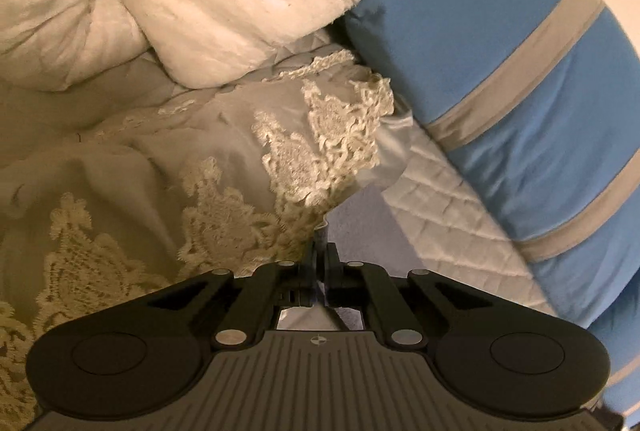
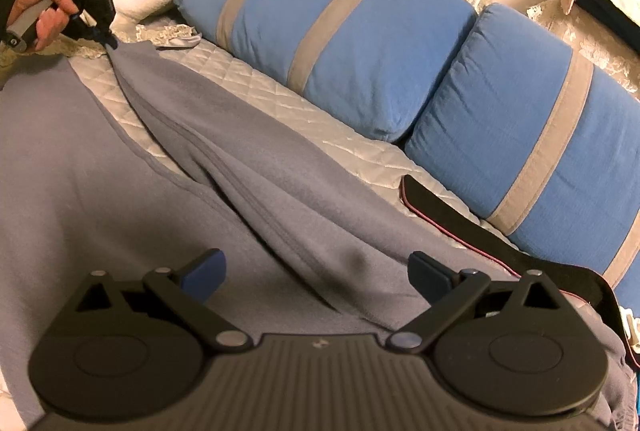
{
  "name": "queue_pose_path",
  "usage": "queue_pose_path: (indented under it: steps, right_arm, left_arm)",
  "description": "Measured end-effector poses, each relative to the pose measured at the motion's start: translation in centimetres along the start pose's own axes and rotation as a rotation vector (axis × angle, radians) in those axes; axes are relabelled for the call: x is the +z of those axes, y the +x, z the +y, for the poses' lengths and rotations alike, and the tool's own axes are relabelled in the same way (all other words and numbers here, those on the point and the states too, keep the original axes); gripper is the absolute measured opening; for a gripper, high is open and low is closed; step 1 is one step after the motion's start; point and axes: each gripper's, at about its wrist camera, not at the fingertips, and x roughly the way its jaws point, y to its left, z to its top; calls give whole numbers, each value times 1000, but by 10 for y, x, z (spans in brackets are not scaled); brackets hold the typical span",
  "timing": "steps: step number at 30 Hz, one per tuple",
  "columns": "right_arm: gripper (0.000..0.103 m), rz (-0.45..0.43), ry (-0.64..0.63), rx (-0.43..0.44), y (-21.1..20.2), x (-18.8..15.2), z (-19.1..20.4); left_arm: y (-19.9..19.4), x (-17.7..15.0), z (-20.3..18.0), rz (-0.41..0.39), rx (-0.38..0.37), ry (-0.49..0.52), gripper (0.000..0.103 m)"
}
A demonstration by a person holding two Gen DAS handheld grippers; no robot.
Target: Fold clothes
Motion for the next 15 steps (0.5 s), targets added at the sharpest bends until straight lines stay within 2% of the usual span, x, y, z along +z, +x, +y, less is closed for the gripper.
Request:
queue_pose_path:
  steps: [3, 5, 8, 12, 15]
  right_arm:
    - [101, -5, -1, 2, -1, 1, 1]
    - [101, -6, -4, 1, -2, 2, 2]
    - [101, -7, -9, -1, -2, 3, 4]
    - [102, -10, -12, 2, -3, 5, 5]
    - [102, -7, -16, -2, -3, 6, 6]
  left_arm:
    - [-2, 0, -4, -11, 37, 62, 7]
    - [-8, 1, -4, -47, 48, 69, 21]
    - [-20, 3, -3, -125, 36, 48, 36]
    - [-26, 4, -7, -164, -27, 46, 40]
    - [-22, -1, -24, -135, -74, 98, 40]
